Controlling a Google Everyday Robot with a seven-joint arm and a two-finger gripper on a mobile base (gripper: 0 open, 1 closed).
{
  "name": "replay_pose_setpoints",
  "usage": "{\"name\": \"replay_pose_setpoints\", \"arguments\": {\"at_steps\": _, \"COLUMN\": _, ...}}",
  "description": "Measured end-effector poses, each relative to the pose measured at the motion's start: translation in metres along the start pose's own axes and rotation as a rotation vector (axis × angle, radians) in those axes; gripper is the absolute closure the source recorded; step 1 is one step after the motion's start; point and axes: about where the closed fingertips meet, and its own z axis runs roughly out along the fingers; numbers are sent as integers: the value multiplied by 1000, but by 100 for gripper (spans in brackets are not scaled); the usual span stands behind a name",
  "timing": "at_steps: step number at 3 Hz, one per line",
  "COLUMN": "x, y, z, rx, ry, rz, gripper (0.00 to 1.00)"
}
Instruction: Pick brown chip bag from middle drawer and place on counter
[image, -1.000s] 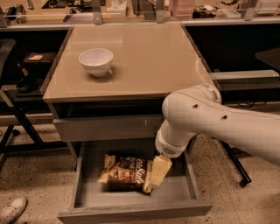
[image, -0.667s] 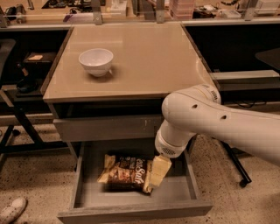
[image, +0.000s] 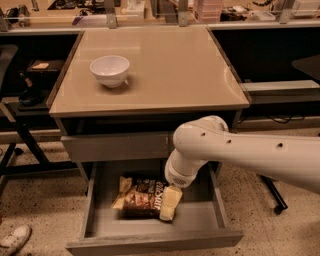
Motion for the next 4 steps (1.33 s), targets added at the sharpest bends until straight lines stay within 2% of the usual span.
{"name": "replay_pose_setpoints", "arguments": {"at_steps": 1, "x": -3, "y": -14, "z": 53, "rx": -46, "ry": -18, "rz": 0, "gripper": 0}}
{"name": "replay_pose_setpoints", "arguments": {"at_steps": 2, "x": -5, "y": -23, "z": 92, "rx": -83, "ry": -27, "rz": 31, "gripper": 0}}
{"name": "replay_pose_setpoints", "arguments": {"at_steps": 3, "x": -4, "y": -22, "z": 98, "rx": -94, "ry": -26, "rz": 33, "gripper": 0}}
{"name": "replay_pose_setpoints", "arguments": {"at_steps": 4, "x": -7, "y": -27, "z": 117, "rx": -89, "ry": -58, "rz": 37, "gripper": 0}}
